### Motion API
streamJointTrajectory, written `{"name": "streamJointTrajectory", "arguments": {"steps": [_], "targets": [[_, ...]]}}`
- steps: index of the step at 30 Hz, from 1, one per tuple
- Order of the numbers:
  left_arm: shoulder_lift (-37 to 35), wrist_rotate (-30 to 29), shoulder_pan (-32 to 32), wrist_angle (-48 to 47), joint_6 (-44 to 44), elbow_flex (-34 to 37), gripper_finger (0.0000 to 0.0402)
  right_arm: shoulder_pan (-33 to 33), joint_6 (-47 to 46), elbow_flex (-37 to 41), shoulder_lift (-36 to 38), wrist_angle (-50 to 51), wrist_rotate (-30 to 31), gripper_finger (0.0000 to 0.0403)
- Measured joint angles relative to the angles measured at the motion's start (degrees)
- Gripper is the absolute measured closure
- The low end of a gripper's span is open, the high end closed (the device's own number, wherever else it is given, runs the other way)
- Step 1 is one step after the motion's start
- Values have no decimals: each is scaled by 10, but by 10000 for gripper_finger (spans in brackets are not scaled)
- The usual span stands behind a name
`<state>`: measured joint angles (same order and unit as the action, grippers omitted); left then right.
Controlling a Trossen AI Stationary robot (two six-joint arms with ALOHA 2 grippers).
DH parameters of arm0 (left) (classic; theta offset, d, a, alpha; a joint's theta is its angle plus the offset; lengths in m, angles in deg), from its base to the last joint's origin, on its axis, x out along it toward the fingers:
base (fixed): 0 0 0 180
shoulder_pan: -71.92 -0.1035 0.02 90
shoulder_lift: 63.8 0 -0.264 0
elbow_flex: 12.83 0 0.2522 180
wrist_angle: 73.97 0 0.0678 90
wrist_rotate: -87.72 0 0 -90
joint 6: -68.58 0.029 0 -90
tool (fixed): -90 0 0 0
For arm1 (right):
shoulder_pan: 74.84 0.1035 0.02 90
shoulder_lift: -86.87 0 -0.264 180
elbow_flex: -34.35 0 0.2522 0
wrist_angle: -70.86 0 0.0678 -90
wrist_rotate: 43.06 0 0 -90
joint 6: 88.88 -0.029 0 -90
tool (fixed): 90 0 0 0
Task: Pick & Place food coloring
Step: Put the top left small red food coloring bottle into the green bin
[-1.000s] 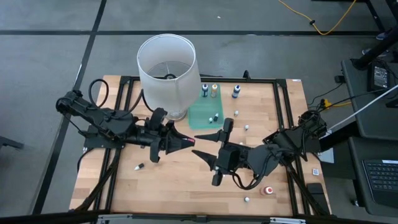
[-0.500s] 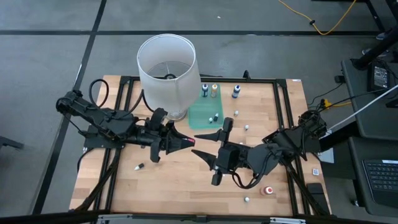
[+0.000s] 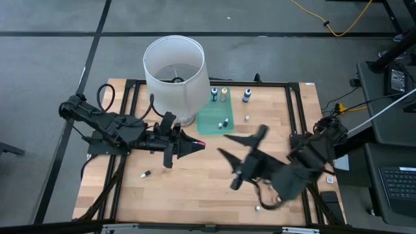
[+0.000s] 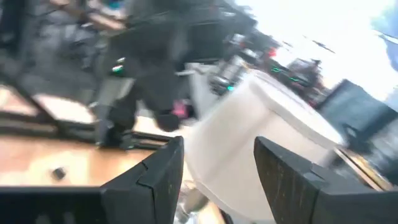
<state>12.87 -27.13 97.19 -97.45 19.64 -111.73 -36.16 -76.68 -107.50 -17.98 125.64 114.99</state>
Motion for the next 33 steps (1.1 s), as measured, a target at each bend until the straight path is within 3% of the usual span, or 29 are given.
{"name": "streamJointTrajectory", "arguments": {"steps": [4, 12, 24, 33], "targets": [[2, -60, 15, -45, 9, 0, 333, 45, -78, 0, 14, 57, 107, 205], [65, -130, 34, -68, -11, 0, 333, 113, -118, 0, 19, 88, 218, 205], [204, -304, 30, -69, -145, 0, 333, 152, -119, 0, 19, 85, 220, 205], [292, -289, -6, -26, -217, 0, 334, 172, -102, 0, 19, 85, 219, 205]]}}
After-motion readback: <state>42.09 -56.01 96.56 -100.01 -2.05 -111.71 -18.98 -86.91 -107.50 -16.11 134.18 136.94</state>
